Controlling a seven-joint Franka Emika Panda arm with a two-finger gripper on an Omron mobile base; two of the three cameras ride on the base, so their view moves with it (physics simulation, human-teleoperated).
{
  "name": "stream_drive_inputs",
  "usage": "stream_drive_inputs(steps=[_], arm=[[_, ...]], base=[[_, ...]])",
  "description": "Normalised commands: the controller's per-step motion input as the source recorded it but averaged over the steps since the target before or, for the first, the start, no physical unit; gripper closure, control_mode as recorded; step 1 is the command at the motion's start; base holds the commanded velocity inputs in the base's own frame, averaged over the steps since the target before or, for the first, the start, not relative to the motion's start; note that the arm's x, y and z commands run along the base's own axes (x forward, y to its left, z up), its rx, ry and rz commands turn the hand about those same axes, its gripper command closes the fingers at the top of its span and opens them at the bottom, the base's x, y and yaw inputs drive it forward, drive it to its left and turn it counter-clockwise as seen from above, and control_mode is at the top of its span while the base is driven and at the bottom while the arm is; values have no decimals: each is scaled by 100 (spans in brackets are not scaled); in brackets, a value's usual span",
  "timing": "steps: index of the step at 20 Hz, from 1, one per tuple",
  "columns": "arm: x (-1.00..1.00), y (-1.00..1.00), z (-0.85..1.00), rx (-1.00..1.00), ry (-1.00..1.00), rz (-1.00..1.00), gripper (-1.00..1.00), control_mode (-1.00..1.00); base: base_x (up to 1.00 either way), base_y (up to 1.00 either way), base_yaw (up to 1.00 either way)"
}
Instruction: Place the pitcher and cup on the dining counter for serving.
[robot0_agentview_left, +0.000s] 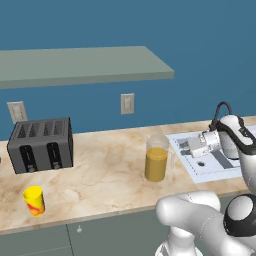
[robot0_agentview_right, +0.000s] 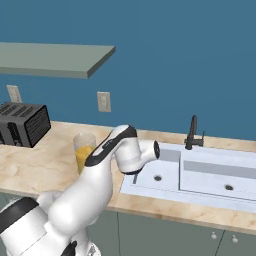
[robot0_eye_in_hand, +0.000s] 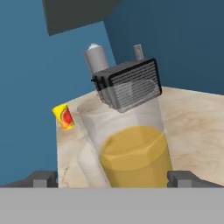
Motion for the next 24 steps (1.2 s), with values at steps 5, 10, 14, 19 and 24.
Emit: stream_drive_inputs(steps=[5, 10, 14, 19, 24], arm=[[23, 8, -16, 0, -2, 0, -100, -100], [20, 5, -17, 0, 0, 0, -100, -100], [8, 7, -17, 0, 0, 0, -100, -100], [0, 18, -19, 0, 0, 0, -100, -100], [-20, 30, -2, -1, -4, 5, -100, -100]], base=[[0, 0, 0], [0, 0, 0], [0, 0, 0], [0, 0, 0], [0, 0, 0]])
